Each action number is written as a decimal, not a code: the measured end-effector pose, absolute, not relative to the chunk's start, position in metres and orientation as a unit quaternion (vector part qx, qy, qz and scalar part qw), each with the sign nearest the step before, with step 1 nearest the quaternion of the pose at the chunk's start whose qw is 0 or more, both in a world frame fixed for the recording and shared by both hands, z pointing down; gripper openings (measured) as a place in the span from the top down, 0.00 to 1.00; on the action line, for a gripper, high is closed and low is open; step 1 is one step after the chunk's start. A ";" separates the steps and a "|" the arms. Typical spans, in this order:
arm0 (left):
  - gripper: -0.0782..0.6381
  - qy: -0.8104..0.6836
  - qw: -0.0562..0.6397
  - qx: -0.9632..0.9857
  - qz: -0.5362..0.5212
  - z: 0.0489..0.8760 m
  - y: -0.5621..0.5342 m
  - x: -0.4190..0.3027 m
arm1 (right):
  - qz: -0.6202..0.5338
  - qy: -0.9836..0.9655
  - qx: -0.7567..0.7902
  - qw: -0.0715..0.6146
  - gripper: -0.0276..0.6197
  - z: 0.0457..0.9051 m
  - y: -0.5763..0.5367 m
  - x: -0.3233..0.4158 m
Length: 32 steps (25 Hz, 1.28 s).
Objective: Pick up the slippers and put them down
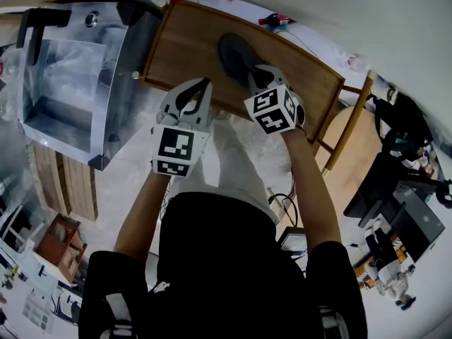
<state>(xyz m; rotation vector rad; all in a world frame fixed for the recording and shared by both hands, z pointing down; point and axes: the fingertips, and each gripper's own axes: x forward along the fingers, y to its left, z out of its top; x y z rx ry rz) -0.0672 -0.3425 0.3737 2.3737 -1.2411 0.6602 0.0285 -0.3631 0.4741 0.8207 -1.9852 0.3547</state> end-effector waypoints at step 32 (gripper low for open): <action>0.88 -0.411 0.110 0.890 0.167 0.255 -0.266 -0.081 | 0.091 -0.801 0.510 0.300 0.94 0.278 -0.266 0.021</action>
